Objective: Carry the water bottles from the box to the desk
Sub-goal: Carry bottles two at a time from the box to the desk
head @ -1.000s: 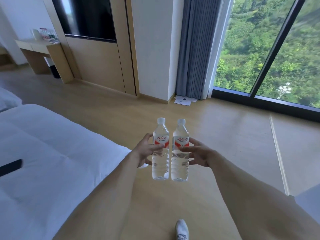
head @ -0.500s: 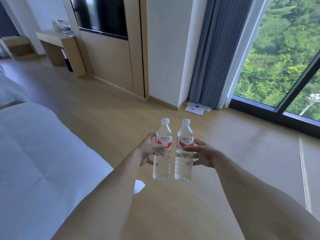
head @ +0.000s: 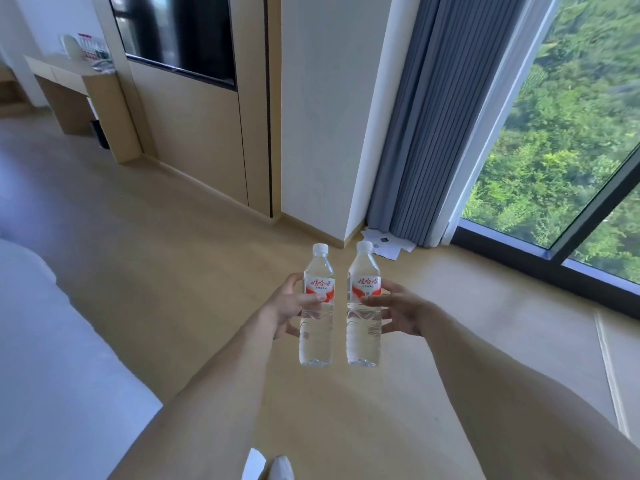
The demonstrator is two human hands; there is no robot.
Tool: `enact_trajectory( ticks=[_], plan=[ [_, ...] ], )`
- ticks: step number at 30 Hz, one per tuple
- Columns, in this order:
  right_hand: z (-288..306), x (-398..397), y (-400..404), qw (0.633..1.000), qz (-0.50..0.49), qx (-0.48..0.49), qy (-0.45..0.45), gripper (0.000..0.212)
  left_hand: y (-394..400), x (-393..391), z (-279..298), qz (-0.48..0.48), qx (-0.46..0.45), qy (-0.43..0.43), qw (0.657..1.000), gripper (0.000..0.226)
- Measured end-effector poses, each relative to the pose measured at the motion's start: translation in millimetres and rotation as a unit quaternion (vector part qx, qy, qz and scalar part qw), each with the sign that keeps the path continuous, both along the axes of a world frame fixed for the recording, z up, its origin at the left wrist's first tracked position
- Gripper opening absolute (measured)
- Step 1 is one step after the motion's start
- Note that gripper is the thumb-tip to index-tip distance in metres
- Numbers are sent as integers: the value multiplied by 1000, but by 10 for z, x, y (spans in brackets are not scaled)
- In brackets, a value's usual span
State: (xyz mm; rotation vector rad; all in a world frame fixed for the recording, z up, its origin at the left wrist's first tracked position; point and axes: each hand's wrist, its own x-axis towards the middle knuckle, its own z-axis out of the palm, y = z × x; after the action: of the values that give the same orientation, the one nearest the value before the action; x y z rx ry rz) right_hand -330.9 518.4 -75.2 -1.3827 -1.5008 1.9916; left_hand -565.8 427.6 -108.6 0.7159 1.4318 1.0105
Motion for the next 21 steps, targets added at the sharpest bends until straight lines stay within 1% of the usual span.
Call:
enact_trajectory(
  ticks=[3,6,8,11,15,21],
  plan=[
    [49,-433,551,1000,4,4,-18,55,546,-425,29,1,0,-1,1000,66],
    [61,-870,1028,1000,8,3,-16,55,1028,-856,82,5,8,1,1000,64],
    [57,-1141,1280,1000,15,-2,-19,55,1255,-1087,108,7,4,6,1000,62],
    [14,-1576,1658,999,29,-11,-7,56,1557,-1447,93,17,6,3,1000,66],
    [-59,-2189,2113,997,78,-13,-6,53,1873,-1961,12,49,-5,3,999,71],
    [-252,-3252,2827,988,152,-19,-10,52,2273,-2812,-113,123,-30,13,992,69]
  ],
)
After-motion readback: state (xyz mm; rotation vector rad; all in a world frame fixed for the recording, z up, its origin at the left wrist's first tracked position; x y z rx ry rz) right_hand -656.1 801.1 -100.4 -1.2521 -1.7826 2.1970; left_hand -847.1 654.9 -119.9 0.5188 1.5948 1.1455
